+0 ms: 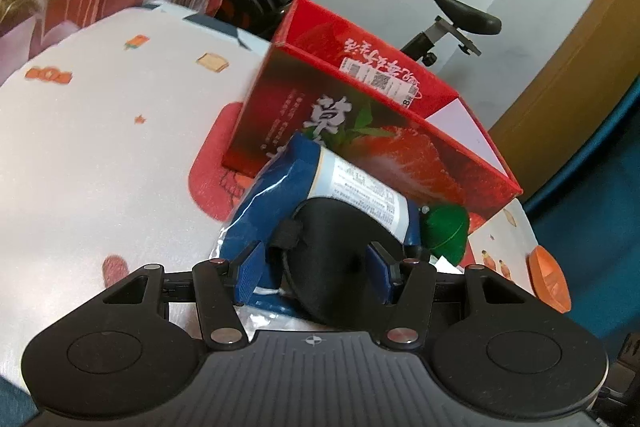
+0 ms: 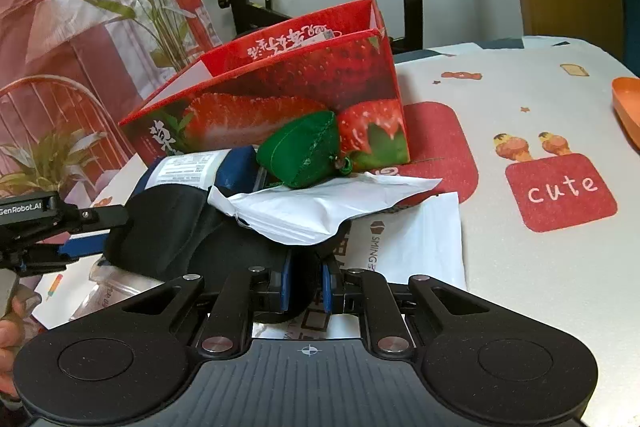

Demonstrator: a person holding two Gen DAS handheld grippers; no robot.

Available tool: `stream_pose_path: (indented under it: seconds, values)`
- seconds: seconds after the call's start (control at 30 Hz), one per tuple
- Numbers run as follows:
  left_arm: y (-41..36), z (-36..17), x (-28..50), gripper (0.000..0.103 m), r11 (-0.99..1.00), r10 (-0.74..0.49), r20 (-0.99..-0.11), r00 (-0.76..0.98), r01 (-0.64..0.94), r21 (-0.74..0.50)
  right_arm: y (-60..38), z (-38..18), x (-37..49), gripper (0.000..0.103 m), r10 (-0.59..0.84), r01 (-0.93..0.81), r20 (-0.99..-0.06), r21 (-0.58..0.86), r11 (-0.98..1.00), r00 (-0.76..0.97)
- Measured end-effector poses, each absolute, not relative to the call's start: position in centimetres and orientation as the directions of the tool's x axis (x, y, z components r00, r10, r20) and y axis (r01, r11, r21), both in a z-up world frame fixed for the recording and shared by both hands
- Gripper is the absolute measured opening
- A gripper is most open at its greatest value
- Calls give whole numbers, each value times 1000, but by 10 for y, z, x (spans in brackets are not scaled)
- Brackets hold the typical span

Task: Organize soft objects
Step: 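Lift the black eye mask with both grippers and carry it over the red box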

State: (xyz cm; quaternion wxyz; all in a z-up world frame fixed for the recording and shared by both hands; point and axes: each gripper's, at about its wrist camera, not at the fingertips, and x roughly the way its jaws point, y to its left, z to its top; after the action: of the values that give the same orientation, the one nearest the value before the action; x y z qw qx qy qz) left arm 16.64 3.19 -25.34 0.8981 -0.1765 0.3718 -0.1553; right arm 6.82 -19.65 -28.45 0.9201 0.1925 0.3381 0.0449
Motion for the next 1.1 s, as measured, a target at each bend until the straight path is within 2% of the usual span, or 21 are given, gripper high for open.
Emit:
stream_pose_path:
  seconds: [0.13,0.27,0.43,0.53,0.57,0.6,0.77,0.9,1.1]
  values:
    - [30,-248,164,57,875,-440,-592,675,173,-452,-196,-285,69,14,210,48,-609,379,924,765]
    - [22,-234,151,57,875,-462,-543,701,259,-410,-196,-285,69,14,211,48,-610,380,924,764]
    - [21,-241,152,57,820,-546,-514,661,295,-491,-196,-285,70,14,210,49,-612,379,924,763]
    - [15,-256,159,45,816,-553,-545,630,278,-507,-196,-285,70,14,212,48,-611,380,924,763]
    - [13,-262,161,36,823,-544,-564,621,266,-502,-196,-285,70,14,212,49,-611,380,924,763]
    - [13,-265,163,32,826,-540,-569,620,261,-499,-196,-285,70,14,212,48,-611,380,924,763]
    - [15,-264,162,17,830,-534,-547,645,275,-486,-197,-285,71,14,217,44,-606,385,922,766]
    - [10,-253,151,12,858,-503,-544,672,311,-409,-193,-279,68,14,223,12,-591,367,930,775]
    - [19,-237,136,11,853,-512,-511,690,338,-398,-185,-262,60,14,241,-47,-554,341,939,797]
